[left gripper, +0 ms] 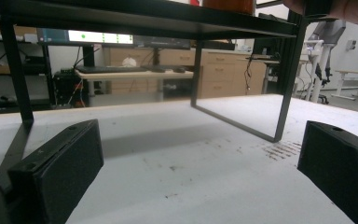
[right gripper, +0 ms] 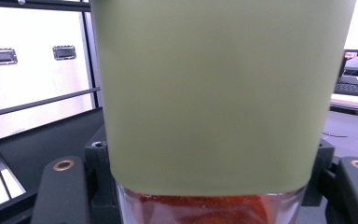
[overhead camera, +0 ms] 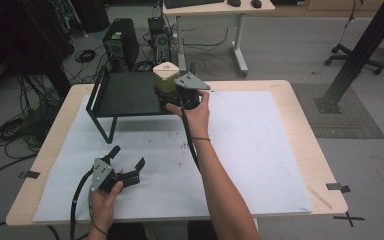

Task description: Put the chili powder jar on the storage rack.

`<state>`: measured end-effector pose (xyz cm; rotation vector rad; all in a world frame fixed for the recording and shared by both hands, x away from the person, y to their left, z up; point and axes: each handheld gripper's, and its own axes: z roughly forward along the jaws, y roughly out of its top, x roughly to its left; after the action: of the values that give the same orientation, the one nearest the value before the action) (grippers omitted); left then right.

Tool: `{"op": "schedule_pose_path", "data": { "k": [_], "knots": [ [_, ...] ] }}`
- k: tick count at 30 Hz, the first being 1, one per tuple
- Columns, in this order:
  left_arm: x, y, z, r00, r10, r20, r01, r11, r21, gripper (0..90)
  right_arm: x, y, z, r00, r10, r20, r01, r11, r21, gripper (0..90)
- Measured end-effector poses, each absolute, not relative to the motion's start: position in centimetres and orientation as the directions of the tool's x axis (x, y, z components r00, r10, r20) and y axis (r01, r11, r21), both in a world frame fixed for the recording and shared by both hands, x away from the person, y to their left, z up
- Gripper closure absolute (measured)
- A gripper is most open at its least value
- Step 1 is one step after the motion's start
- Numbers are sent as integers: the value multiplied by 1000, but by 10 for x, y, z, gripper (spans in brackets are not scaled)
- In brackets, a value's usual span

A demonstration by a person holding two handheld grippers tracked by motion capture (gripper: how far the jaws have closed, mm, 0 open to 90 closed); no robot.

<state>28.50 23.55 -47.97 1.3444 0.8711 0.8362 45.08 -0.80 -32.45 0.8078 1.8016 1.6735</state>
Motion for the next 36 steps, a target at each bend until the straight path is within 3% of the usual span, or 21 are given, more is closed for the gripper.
{"op": "schedule_pose_path", "data": {
  "k": [26, 36],
  "knots": [
    [285, 235, -480, 449, 893, -43, -8, 52, 999, 3, 450, -7, -325, -667, 745, 8, 58, 41, 997, 291],
    [285, 235, -480, 448, 893, -43, -9, 53, 999, 3, 451, -8, -325, -659, 751, 35, 45, -8, 999, 114]
  ]
}}
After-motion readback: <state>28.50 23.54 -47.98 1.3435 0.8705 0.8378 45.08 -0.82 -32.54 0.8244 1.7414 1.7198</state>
